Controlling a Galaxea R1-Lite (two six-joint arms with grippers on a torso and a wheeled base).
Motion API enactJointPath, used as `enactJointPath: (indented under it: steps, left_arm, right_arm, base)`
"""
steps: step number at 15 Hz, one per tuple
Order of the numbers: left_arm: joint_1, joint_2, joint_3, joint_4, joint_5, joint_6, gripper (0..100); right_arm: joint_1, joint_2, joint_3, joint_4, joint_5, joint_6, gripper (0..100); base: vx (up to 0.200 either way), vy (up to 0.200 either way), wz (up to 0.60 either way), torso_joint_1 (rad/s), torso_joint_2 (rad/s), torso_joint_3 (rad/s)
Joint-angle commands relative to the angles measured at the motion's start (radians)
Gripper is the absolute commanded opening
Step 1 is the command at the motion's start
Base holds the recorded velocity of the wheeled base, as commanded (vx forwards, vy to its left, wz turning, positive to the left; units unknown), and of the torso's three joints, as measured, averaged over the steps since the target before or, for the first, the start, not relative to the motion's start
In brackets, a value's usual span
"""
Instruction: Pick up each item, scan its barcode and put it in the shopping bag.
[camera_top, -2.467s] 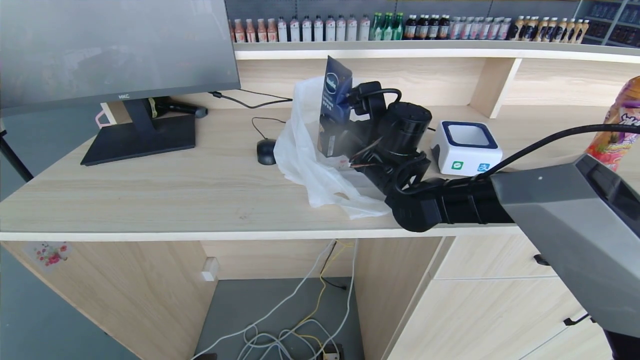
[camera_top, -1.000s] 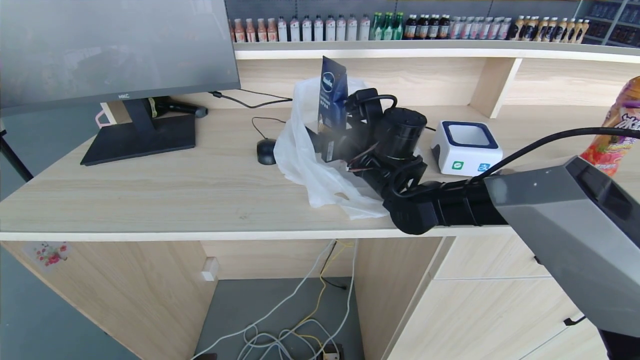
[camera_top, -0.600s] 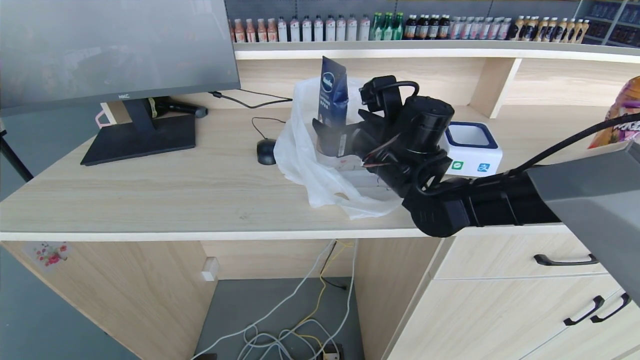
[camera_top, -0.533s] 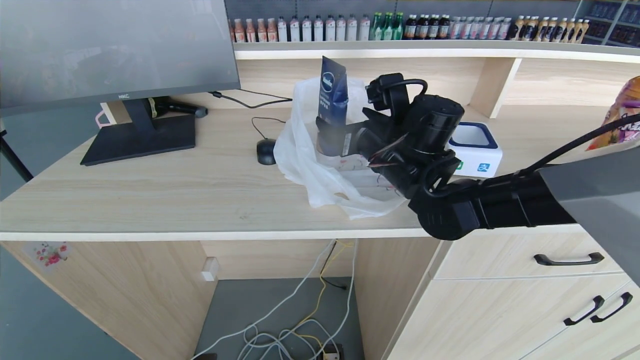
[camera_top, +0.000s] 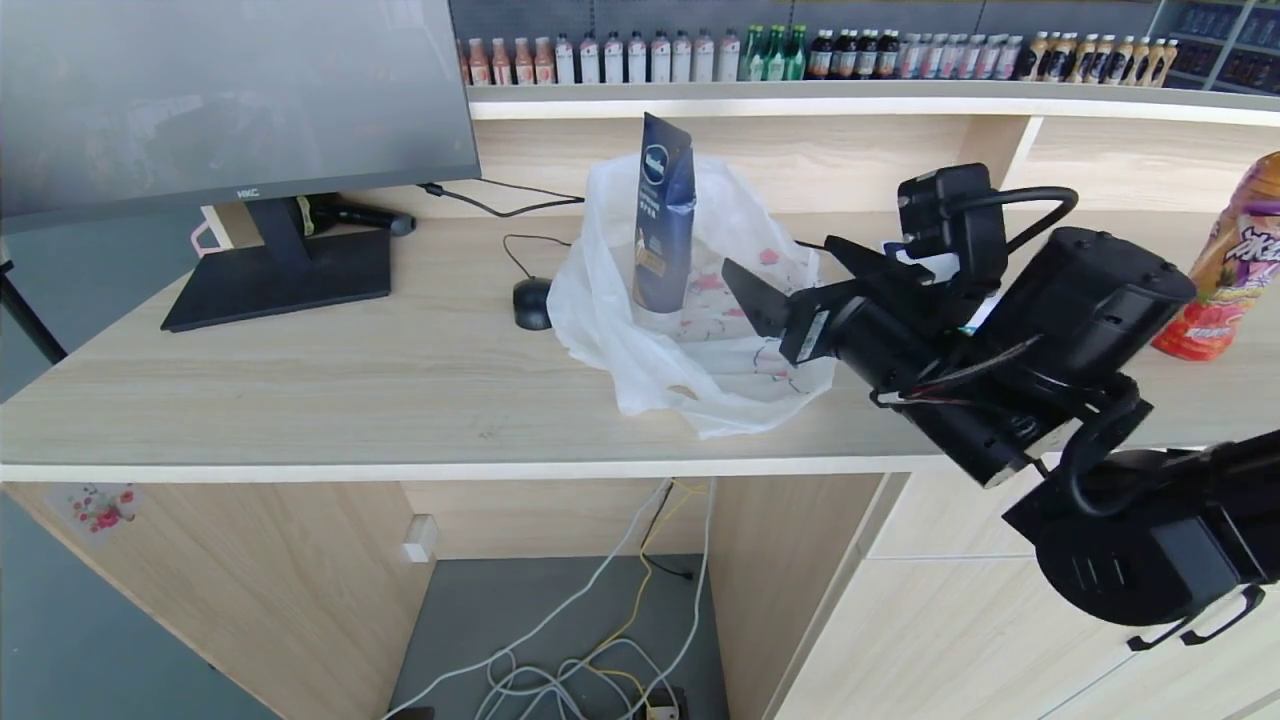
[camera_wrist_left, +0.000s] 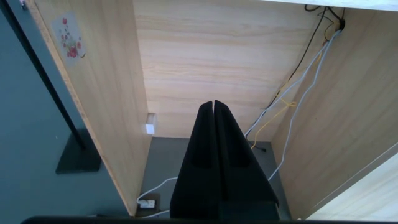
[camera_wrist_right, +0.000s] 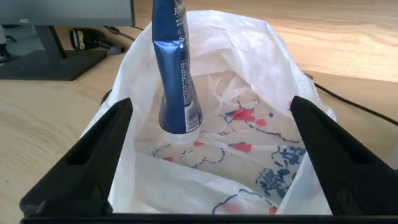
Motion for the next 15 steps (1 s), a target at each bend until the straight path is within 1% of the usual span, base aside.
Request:
enactJointPath:
  steps: [1, 2, 3, 4, 5, 6, 10, 12, 15]
  left_arm:
    - [0.000, 0.000, 0.000, 0.000, 0.000, -0.001, 0]
    - [0.000, 0.000, 0.000, 0.000, 0.000, -0.001, 0]
    - [0.000, 0.000, 0.000, 0.000, 0.000, 0.000, 0]
    - [0.000, 0.000, 0.000, 0.000, 0.000, 0.000, 0]
    - [0.000, 0.000, 0.000, 0.000, 0.000, -0.001, 0]
    - [0.000, 0.000, 0.000, 0.000, 0.000, -0.001, 0]
    - [0.000, 0.000, 0.000, 0.000, 0.000, -0.001, 0]
    - [-0.002, 0.000, 0.000, 0.000, 0.000, 0.002, 0]
    - [0.000, 0.000, 0.000, 0.000, 0.000, 0.000, 0]
  right_arm:
    - [-0.009, -0.115, 0.261, -0.187, 0.002, 0.039, 100]
    - [-0.011, -0.115, 0.358, -0.310, 0.002, 0.046, 100]
    - [-0.011, -0.114, 0.413, -0.342, 0.002, 0.049, 100]
    - [-0.011, -0.149, 0.430, -0.342, 0.003, 0.046, 100]
    - [-0.011, -0.150, 0.405, -0.342, 0.002, 0.049, 100]
    - [-0.012, -0.150, 0.410, -0.342, 0.000, 0.049, 100]
    - [-0.015, -0.215, 0.497, -0.342, 0.000, 0.048, 100]
    - [-0.015, -0.235, 0.507, -0.342, 0.002, 0.048, 100]
    - [-0.017, -0.244, 0.511, -0.342, 0.000, 0.048, 100]
  base:
    - [0.000, 0.000, 0.00, 0.000, 0.00, 0.000]
    - [0.000, 0.000, 0.00, 0.000, 0.00, 0.000]
    - [0.000, 0.000, 0.00, 0.000, 0.00, 0.000]
    - [0.000, 0.000, 0.00, 0.000, 0.00, 0.000]
    - [0.000, 0.000, 0.00, 0.000, 0.00, 0.000]
    - [0.000, 0.000, 0.00, 0.000, 0.00, 0.000]
    - [0.000, 0.000, 0.00, 0.000, 0.00, 0.000]
    - [0.000, 0.000, 0.00, 0.000, 0.00, 0.000]
    - [0.000, -0.200, 0.00, 0.001, 0.00, 0.002]
